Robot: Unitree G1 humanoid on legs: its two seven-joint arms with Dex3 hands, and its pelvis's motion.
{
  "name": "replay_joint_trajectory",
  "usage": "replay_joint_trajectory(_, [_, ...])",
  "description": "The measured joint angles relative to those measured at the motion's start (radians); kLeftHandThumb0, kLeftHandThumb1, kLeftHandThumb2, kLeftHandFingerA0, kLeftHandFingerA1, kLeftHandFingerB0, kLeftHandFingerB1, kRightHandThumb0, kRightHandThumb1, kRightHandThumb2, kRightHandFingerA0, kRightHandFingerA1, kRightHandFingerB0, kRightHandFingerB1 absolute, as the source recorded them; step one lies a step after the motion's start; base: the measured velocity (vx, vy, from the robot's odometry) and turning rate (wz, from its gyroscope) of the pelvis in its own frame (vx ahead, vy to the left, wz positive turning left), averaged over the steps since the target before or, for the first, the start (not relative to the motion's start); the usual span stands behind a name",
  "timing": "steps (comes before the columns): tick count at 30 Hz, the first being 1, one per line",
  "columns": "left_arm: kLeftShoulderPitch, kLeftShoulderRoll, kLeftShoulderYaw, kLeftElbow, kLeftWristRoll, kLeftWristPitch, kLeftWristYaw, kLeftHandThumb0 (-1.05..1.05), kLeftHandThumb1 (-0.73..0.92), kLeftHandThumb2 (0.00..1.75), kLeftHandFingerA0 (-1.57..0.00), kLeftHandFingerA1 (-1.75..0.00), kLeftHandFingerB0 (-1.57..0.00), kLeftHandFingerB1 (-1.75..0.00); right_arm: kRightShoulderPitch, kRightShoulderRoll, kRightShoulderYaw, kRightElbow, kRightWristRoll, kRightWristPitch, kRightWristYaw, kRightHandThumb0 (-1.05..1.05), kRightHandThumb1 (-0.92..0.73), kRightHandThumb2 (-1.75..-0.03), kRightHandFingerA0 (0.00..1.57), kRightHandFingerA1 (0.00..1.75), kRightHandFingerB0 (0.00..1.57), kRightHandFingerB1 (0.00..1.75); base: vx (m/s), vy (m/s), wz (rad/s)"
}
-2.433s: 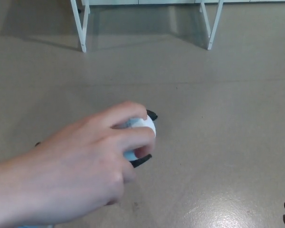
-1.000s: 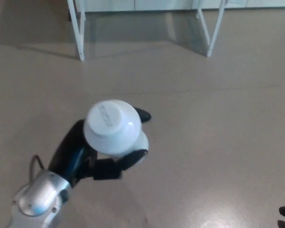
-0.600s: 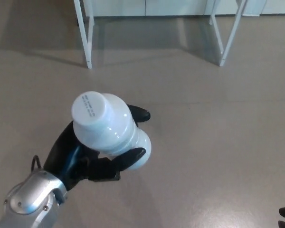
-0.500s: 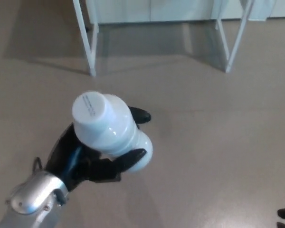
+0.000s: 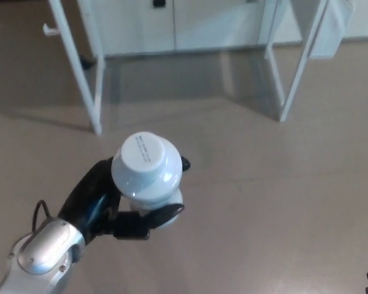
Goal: The robot picks up a bottle from a person using its left hand and walk towards the table in frontand put the bottle on the table.
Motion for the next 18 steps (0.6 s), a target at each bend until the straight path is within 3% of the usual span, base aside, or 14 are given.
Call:
replay_joint_trajectory(8, [-0.003, 0.012, 0.000, 0.006, 0.027, -0.005, 0.015, -0.14, 0.74, 0.83, -1.03, -1.30, -0.79, -0.96, -0.005, 0.007, 0.005, 0.000, -0.002, -0.004, 0.003, -0.37, -0.59, -0.57, 0.65, 0.46, 0.59, 0.42, 0.38, 0.141, 0.06])
replay_joint_trajectory(9, [-0.003, 0.013, -0.001, 0.006, 0.029, -0.006, 0.015, -0.14, 0.75, 0.82, -1.02, -1.31, -0.79, -0.95, -0.004, 0.007, 0.006, 0.000, -0.003, -0.004, 0.004, -0.36, -0.59, -0.56, 0.73, 0.47, 0.61, 0.42, 0.40, -0.010, 0.16])
replay_joint_trajectory(18, [0.014, 0.003, -0.008, 0.000, 0.033, -0.014, 0.012, -0.14, 0.76, 0.80, -1.04, -1.31, -0.79, -0.95, -0.001, 0.001, 0.001, 0.001, -0.002, -0.004, 0.002, -0.36, -0.59, -0.57, 0.69, 0.46, 0.58, 0.41, 0.48, -0.130, 0.06])
